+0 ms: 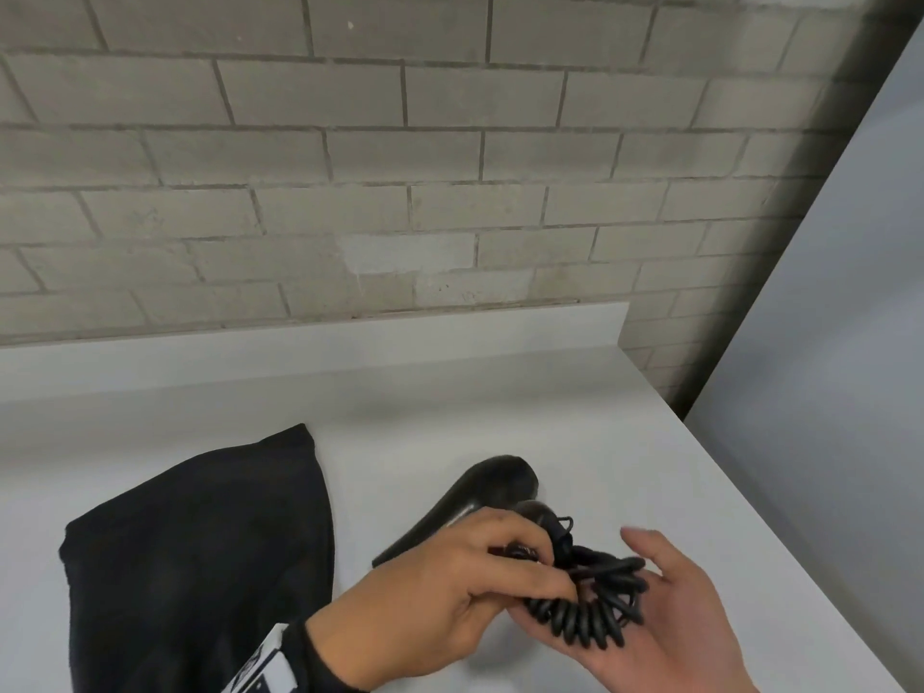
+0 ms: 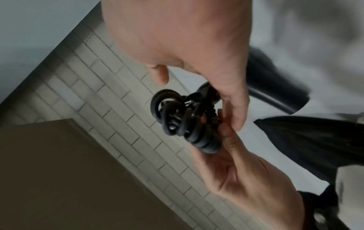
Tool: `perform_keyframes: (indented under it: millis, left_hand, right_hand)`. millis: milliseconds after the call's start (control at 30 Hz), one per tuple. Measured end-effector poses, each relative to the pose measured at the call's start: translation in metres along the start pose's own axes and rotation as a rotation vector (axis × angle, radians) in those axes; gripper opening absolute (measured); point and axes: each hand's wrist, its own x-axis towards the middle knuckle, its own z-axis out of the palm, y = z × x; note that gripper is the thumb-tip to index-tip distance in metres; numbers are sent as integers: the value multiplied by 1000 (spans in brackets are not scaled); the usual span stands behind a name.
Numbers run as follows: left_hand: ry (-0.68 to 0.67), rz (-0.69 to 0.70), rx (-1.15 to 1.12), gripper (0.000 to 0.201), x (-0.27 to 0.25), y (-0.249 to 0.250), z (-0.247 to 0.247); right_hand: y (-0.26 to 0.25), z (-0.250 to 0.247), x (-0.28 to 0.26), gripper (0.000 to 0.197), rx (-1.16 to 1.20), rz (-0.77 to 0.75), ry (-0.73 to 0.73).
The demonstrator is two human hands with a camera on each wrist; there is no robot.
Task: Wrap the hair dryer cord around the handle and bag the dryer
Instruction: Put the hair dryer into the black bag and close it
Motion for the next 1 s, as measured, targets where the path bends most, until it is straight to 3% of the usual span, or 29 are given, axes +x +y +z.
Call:
perform_keyframes:
  millis: [167, 267, 367, 433, 500, 800, 867, 1000]
  left_hand:
    - [-116, 45, 78, 37, -9, -15, 18]
    - [-199, 9, 61, 39, -10, -20, 30]
    - [-196, -81, -62, 42, -13, -23, 39]
    - [-207, -85, -112, 37, -19, -26, 43]
    - [-199, -131, -122, 35, -28, -27, 41]
    - [45, -612, 43, 23, -129, -54, 5]
    - [60, -719, 126, 28, -158, -56, -1]
    - [9, -967, 240, 51, -205, -61, -2]
  right_hand:
    - [-2, -18, 15, 54, -188, 188, 187]
    - [0, -33, 27, 56, -418, 266, 278]
    - [0, -49, 39, 44, -681, 236, 387]
    - [4, -59, 44, 31, -855, 139, 444]
    - [9, -66, 46, 31, -986, 60, 501]
    - [6, -74, 57, 38, -1095, 8, 554]
    - [10, -75, 60, 45, -1132, 3, 534]
    - [15, -72, 60, 30, -1195, -79, 514]
